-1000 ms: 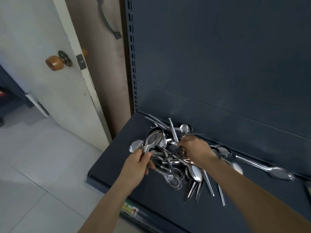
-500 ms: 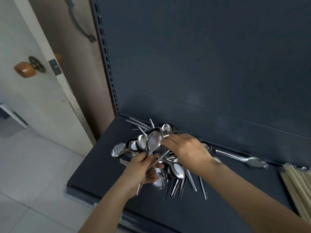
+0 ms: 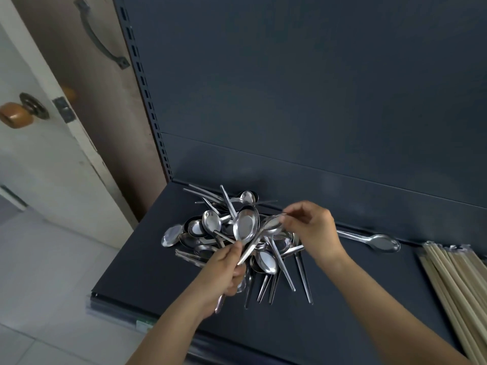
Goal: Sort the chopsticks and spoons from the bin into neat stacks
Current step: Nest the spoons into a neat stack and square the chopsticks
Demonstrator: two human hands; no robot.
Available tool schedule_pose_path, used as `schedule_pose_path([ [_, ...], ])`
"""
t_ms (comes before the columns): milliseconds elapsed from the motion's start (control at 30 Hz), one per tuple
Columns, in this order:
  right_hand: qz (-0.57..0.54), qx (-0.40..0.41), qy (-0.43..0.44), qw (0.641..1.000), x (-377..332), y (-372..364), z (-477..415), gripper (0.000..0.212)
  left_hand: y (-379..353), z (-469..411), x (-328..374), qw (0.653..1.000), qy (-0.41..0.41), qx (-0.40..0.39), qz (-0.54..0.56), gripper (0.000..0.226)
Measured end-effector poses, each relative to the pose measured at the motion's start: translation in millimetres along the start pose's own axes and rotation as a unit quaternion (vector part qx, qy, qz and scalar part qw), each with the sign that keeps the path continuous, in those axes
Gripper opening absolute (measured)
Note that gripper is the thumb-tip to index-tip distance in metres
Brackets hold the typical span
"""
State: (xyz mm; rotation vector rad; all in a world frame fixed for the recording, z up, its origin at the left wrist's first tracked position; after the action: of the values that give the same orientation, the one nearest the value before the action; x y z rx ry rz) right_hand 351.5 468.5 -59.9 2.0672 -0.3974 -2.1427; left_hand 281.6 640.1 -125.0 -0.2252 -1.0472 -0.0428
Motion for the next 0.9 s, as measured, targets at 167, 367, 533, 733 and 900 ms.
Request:
schedule_pose_path([
  [167, 0.025, 0.046, 0.022, 0.998, -14, 1, 6, 0.024, -7, 6, 8, 0.996, -0.039, -0.038, -0.076, 0.035],
  [367, 0.043, 0.056, 0.063, 0.995, -35, -14, 12, 0.028, -3, 12, 9, 0.991, -0.067, -0.030, -0.110, 0.028],
  [533, 0.015, 0.059, 0.096, 0.994, -47, -23, 20, 0.029, 11, 15, 4, 0.998, -0.051, 0.010, -0.029, 0.030],
  [733, 0.039, 0.032, 0.110, 0.993, -50, -43, 20, 0.021, 12, 20, 3, 0.997, -0.051, 0.011, -0.056, 0.031],
  [900, 0.012, 0.010, 0.115, 0.993, -53, -54, 27, 0.023, 28, 20, 4, 0.997, -0.035, 0.068, 0.027, 0.021],
])
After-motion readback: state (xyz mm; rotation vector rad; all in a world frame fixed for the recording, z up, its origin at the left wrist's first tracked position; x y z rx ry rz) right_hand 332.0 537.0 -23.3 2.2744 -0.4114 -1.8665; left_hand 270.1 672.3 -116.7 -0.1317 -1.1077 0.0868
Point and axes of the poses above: each hand's wrist, its own z-axis away from the middle knuckle, its own y-axis out of the back of the hand, x = y × z, the point moved 8 cm from there along -z, towards the middle knuckle, and after that the axes turned 3 degrees about -z, right-handed, at the moved point
